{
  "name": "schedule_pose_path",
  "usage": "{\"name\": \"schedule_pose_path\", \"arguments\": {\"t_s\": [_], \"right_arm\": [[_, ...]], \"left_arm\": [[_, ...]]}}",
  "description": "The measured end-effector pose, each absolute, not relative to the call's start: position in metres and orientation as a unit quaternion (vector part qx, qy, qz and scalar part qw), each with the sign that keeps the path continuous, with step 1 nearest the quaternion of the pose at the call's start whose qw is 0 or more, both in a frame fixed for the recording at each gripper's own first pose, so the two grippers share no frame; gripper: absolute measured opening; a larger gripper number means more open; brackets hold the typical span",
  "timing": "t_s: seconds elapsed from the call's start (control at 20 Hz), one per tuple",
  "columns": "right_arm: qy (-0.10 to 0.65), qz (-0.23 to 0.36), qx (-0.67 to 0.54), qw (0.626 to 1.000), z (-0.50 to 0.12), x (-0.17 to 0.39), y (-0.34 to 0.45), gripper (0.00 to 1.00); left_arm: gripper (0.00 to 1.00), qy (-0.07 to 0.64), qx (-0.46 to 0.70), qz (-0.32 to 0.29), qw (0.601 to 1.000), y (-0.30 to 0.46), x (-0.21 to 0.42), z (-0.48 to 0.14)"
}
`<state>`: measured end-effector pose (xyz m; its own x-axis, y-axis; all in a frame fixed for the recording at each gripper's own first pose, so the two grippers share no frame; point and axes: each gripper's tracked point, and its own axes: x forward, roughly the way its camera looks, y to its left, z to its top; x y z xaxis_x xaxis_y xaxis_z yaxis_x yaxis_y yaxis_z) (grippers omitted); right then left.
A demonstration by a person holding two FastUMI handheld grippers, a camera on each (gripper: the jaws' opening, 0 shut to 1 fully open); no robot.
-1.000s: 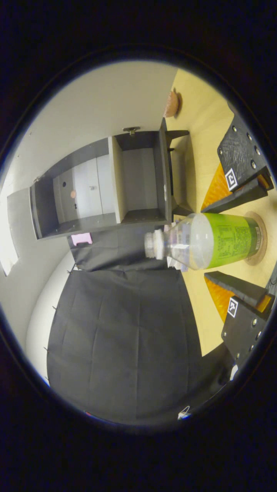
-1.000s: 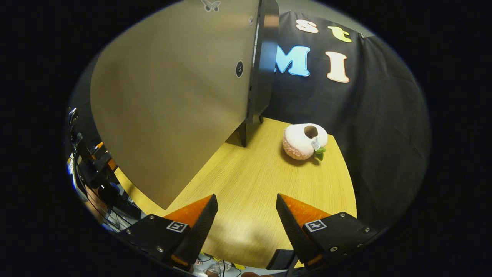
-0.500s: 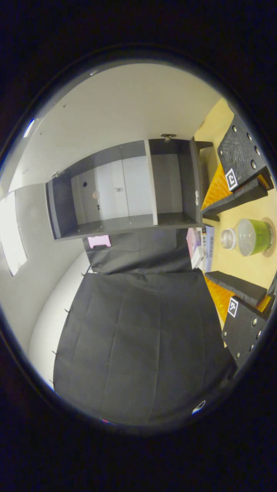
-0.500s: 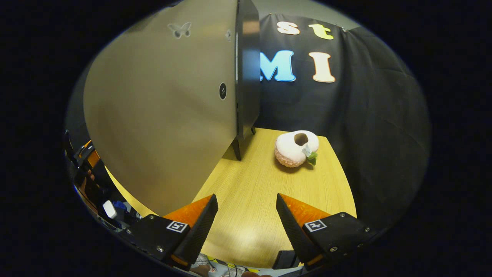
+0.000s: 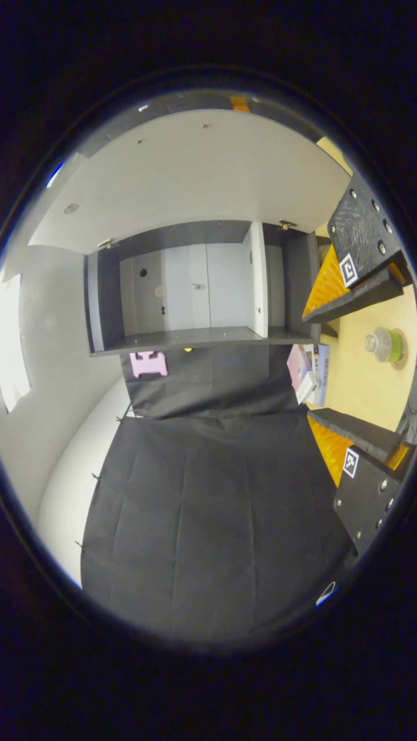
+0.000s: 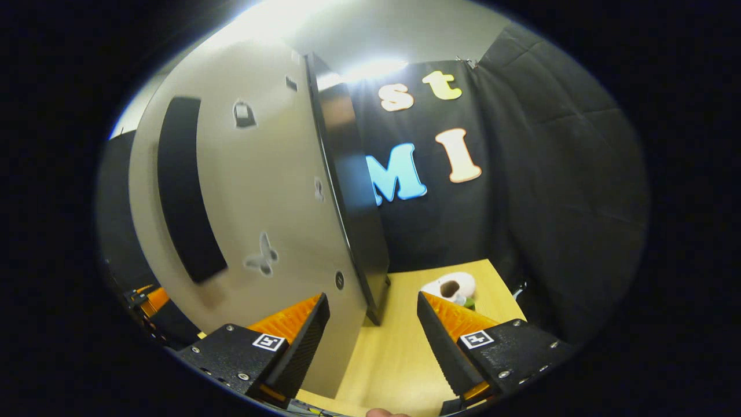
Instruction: Open the cabinet door with the right hand, grasp the bottle in the cabinet with the left hand and place it on the coaster, then close the cabinet door with the right hand.
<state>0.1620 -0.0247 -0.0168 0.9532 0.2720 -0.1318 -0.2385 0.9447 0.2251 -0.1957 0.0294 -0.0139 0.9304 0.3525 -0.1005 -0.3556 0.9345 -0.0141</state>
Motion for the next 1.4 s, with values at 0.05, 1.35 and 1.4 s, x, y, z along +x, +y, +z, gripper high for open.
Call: {"name": "schedule_pose_path", "arguments": {"t_s": [0.05, 1.35, 1.4], "right_arm": [[0.070, 0.121, 0.104, 0.985, -0.002, 0.161, -0.028, 0.92], [0.010, 0.043, 0.112, 0.993, 0.043, 0.125, 0.092, 0.94], [0.009, 0.042, 0.111, 0.993, 0.043, 0.126, 0.099, 0.94]], "left_arm": [[0.88, 0.054, -0.013, 0.172, 0.983, 0.031, -0.195, -0.008], [0.88, 0.028, -0.031, -0.041, 0.998, 0.081, -0.074, -0.008], [0.88, 0.029, -0.028, -0.043, 0.998, 0.088, -0.073, -0.012]]}}
